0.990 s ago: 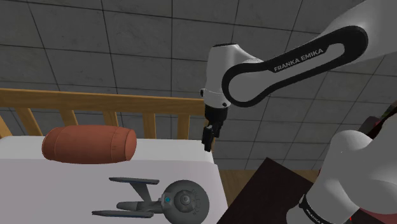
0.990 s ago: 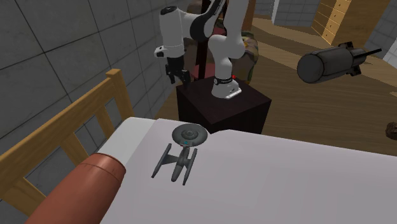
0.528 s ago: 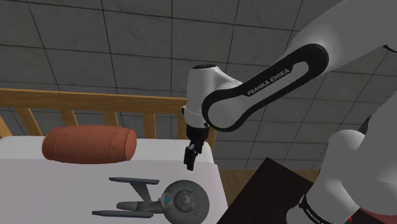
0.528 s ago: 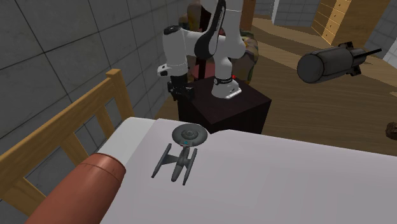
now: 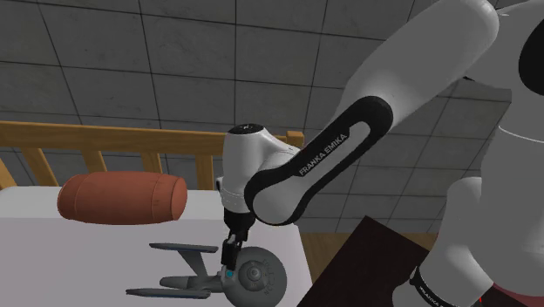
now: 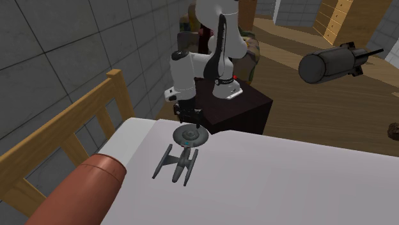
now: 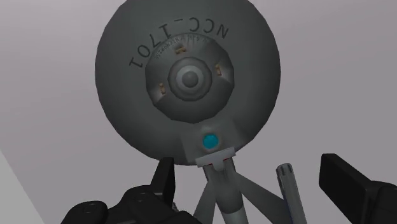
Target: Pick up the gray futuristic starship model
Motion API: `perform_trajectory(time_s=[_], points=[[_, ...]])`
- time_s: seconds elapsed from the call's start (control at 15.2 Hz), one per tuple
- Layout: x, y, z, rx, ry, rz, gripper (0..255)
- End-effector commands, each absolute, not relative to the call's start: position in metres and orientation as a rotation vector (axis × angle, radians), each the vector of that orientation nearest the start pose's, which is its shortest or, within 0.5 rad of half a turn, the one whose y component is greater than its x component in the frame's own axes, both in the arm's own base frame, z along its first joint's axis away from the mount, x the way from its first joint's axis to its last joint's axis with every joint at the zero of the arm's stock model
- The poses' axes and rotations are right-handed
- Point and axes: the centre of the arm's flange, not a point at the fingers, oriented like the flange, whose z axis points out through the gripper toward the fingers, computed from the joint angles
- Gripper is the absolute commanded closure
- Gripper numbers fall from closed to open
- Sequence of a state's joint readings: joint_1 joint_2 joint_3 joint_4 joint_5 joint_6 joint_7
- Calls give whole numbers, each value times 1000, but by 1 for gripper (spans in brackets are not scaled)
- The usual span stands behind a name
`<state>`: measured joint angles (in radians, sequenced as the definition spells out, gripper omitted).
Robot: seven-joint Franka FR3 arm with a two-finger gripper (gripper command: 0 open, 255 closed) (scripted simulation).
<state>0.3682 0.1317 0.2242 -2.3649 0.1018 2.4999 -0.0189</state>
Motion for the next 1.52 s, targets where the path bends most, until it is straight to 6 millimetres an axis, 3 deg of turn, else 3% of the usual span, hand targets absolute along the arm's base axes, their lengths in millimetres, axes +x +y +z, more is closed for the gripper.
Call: perform_trajectory(time_s=[0.0,0.4,0.99,1.06,1.45], points=[[425,302,261,-2926,-839,24,0],[427,360,220,-2864,-952,8,0],[427,360,180,-2864,-952,8,0],[428,360,180,-2864,-952,8,255],[428,360,180,-2864,-952,8,255]])
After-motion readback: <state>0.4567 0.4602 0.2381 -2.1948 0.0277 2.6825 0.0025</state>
